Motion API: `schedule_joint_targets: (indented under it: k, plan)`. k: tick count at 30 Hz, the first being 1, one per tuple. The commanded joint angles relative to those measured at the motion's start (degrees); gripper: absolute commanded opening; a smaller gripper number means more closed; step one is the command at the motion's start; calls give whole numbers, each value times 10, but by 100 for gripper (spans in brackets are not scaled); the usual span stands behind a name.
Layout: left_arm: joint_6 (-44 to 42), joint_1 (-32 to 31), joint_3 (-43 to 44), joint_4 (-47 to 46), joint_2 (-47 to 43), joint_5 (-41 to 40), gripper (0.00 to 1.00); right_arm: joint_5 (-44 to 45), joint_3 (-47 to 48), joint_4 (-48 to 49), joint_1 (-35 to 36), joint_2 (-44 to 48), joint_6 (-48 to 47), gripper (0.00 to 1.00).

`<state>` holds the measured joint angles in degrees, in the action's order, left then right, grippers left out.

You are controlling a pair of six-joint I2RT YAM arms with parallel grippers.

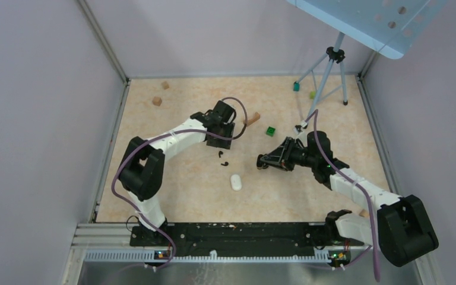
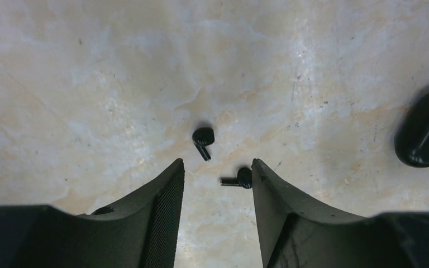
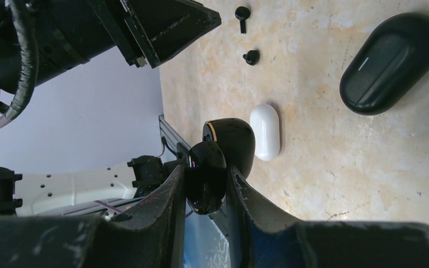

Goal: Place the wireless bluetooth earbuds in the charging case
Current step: Pick up the left earbud from the center of the board.

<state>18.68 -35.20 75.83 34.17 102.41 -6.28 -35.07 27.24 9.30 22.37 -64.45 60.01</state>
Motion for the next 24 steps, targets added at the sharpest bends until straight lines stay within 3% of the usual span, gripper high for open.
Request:
schedule_joint_targets:
  k: [1,11,24]
  plan:
    - [109,7,1,46,-6,14,51,-7,2,14,3,22,-11,0]
    - [148,10,1,31,41,-46,44,-9,4,19,3,21,-10,0]
    - [141,10,36,34,95,-52,39,-6,7,12,3,21,-14,0]
